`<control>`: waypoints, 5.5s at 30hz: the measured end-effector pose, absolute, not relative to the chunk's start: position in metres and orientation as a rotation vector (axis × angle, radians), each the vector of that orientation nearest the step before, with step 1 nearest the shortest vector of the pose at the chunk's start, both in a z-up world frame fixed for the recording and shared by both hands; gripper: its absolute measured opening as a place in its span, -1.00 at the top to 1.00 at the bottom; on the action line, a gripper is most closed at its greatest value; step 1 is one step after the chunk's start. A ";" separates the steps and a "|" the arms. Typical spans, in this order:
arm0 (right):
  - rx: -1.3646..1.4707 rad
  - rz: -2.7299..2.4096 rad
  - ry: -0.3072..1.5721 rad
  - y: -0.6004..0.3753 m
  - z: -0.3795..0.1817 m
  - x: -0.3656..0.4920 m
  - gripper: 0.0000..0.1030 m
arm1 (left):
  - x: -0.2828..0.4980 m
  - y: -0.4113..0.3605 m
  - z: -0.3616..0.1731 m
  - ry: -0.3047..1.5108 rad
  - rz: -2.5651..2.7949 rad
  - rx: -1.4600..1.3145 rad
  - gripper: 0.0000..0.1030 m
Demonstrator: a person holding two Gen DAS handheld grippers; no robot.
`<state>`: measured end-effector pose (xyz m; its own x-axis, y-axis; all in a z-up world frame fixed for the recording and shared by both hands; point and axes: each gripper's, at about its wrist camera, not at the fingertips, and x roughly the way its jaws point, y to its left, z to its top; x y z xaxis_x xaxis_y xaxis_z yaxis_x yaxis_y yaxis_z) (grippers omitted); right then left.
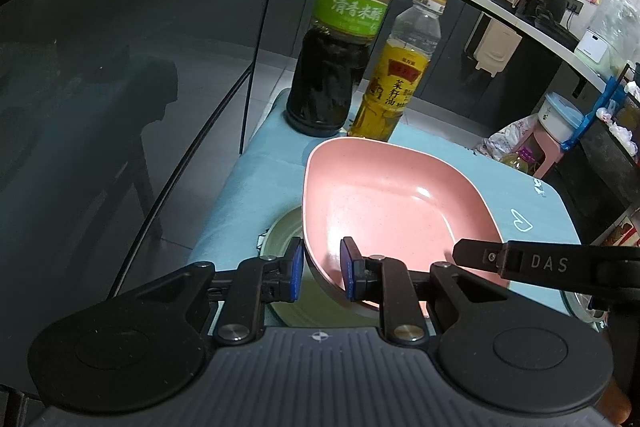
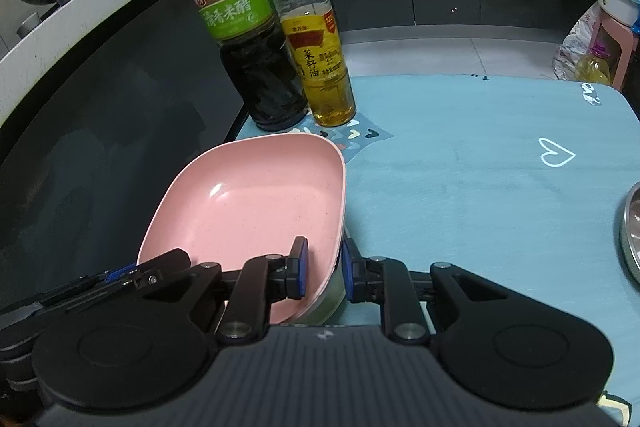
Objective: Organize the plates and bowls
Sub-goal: 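Lower the pink dish onto the green plate on the stack, then open both grippers and withdraw from the pink dish, then move both grippers to the stainless steel bowl's rim, then close both grippers on the steel bowl's rim, then lift the steel bowl with both grippers and carry it over the pink dish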
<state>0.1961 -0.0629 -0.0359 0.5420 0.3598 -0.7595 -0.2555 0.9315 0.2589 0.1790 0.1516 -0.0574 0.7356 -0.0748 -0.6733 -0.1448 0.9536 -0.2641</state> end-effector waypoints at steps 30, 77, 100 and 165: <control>0.042 0.346 1.024 -0.032 -0.069 0.217 0.63 | 0.203 0.169 -0.102 0.854 0.040 -0.327 0.66; 0.114 0.291 0.955 -0.108 -0.043 0.184 0.48 | 0.180 0.094 -0.058 0.820 -0.040 -0.246 0.57; 0.283 0.106 0.869 -0.257 -0.041 0.164 0.34 | 0.193 -0.044 -0.050 0.837 -0.223 -0.202 0.49; 0.454 -0.032 0.839 -0.365 -0.077 0.188 0.62 | 0.244 -0.173 -0.086 0.866 -0.304 -0.057 0.69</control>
